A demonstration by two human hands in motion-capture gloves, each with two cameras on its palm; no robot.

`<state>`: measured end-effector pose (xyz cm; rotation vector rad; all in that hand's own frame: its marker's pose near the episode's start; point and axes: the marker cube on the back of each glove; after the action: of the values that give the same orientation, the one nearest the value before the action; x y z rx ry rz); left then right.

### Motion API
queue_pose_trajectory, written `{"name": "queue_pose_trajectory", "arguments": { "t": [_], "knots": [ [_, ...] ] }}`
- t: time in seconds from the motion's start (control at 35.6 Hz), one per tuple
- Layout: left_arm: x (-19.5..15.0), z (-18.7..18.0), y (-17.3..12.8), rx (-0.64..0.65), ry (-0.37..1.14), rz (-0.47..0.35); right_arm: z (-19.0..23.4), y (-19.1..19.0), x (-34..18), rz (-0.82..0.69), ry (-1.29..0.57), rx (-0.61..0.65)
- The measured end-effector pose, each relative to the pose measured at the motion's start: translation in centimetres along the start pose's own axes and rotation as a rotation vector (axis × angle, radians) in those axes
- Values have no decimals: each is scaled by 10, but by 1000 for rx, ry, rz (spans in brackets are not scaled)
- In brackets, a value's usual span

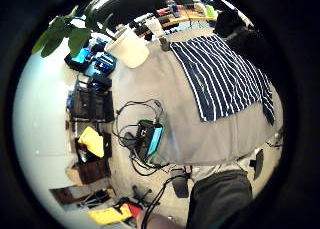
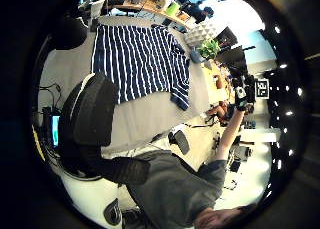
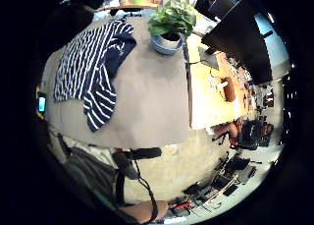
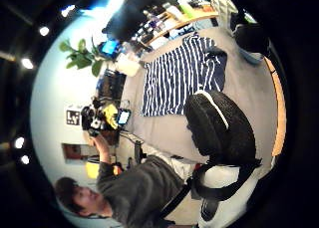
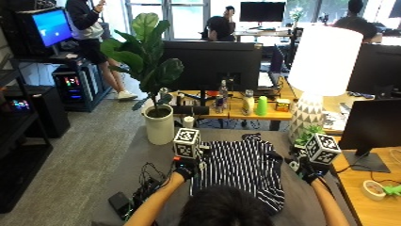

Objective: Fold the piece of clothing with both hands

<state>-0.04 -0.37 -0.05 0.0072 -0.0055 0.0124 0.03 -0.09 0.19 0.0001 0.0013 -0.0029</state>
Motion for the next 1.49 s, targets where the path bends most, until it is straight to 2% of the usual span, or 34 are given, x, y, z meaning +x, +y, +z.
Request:
{"name": "queue_pose_trajectory", "arguments": {
  "t": [0.34, 0.42, 0.51, 0.59, 0.79, 0.84, 0.9, 0.98, 1.1, 1.18, 1.32, 1.49],
  "knots": [
    [-6, 7, 13, -55, -8, -22, 11, 7, -8, -38, 17, -54],
    [-10, 14, 11, -67, 6, -12, 14, 5, -6, -30, 31, -108],
    [-12, 26, 10, -88, 30, 6, 23, 8, -2, -28, 49, -214],
    [-9, 52, 8, -137, 41, 33, 55, 10, 9, -29, 84, -337],
    [5, 152, 9, -325, 58, 107, 168, 30, 17, -49, 141, -611],
    [11, 167, 21, -348, 33, 98, 200, 34, 16, -50, 160, -630],
    [15, 178, 31, -347, -11, 59, 226, 35, 15, -47, 175, -594],
    [16, 193, 26, -262, -20, 54, 245, 31, 15, -45, 166, -502],
    [1, 231, -23, -1, -90, 93, 244, 20, 20, -59, 181, -353],
    [-10, 236, -40, 78, -198, 118, 233, 15, 26, -75, 241, -325],
    [-19, 182, -9, 31, -218, 142, 180, 27, 29, -114, 231, -408],
    [-19, 106, 36, -14, -192, 186, 90, 57, 6, -186, 127, -495]
  ]
}}
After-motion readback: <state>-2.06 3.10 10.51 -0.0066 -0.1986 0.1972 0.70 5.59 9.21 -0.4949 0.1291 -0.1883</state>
